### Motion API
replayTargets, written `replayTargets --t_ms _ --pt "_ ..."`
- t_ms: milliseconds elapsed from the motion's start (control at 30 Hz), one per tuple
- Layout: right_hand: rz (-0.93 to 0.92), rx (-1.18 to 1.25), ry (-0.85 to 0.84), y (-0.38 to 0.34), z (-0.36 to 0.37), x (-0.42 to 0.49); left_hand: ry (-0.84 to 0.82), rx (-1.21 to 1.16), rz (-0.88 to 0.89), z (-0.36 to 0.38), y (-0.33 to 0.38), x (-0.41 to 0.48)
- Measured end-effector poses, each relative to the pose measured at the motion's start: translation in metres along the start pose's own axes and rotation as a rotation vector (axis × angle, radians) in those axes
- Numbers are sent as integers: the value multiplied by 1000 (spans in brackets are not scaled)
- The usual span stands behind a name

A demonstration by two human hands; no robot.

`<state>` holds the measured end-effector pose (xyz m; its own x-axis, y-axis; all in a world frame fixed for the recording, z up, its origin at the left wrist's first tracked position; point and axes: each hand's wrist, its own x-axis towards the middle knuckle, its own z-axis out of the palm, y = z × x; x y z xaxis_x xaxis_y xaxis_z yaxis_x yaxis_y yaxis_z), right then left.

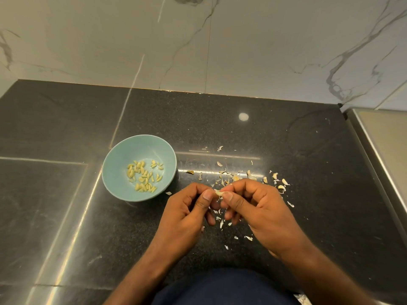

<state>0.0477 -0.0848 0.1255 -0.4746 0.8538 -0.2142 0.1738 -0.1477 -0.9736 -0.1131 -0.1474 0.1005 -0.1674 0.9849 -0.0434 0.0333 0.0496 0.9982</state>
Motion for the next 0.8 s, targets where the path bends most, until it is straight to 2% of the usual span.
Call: replayTargets --t_ms 133,300,433,500,600,700,800 --pt "82 183 -22 1 0 0 7 29 60 1 1 -2" --pt "53 192 -40 1 1 -3 54 -32 50 2 2 -1" --pt "-23 200 34 1 6 -4 71 -61 54 4 0 0" --pt "-18 264 126 1 8 -3 93 -58 61 5 -3 0" --pt "35 300 201 1 2 1 106 44 90 4 -7 -1" --pt "90 223 100 3 2 3 103 235 165 1 -13 -1" --pt "91 164 75 12 8 6 120 288 181 1 -19 1"
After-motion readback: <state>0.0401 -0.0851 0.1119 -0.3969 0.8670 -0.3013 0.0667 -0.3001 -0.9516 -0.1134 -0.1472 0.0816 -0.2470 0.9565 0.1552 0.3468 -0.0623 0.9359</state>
